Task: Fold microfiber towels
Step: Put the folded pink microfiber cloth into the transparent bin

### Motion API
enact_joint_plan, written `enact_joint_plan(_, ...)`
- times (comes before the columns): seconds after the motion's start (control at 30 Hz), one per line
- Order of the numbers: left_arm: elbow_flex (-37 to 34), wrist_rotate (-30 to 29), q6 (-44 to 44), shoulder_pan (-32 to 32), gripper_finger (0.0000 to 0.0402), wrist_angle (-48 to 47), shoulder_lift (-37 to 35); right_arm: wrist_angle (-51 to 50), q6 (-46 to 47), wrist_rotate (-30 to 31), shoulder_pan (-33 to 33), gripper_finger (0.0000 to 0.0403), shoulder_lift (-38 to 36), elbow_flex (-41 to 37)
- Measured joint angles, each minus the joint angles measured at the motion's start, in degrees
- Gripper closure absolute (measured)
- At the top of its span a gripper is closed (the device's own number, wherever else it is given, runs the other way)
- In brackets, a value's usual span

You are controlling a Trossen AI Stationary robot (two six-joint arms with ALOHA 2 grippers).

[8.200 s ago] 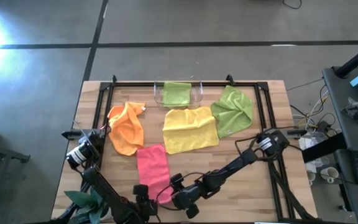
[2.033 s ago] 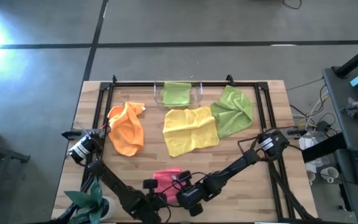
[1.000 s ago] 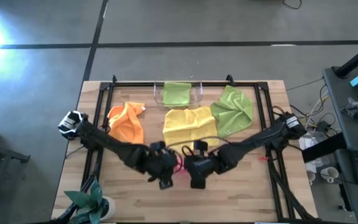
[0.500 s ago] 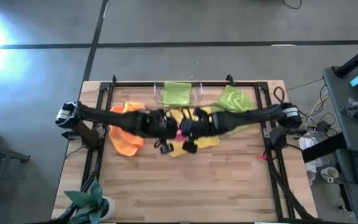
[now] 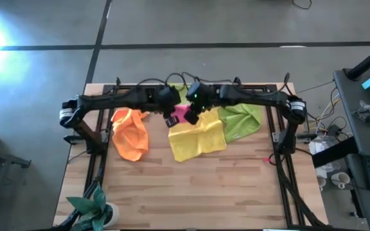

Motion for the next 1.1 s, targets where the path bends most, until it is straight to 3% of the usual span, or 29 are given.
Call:
enact_joint_plan(0.5,-0.81,4.19,1.45,13.55,0.0401,9.11,4.94,10.16,-5.7,-4.99,-13.55,0.0394,6.27,0.0)
enact_joint_plan(0.8,-0.85,4.08,2.45,18.14,0.0401,13.27,10.75,14.08,-9.92,-6.86,-16.49,0.0394,11.21,0.39)
enact_joint_plan(1.1,-0.85,2.38,2.58,20.85,0.0401,15.66,14.51,13.37,-11.42,-6.9,-18.22,0.0394,16.46,5.59)
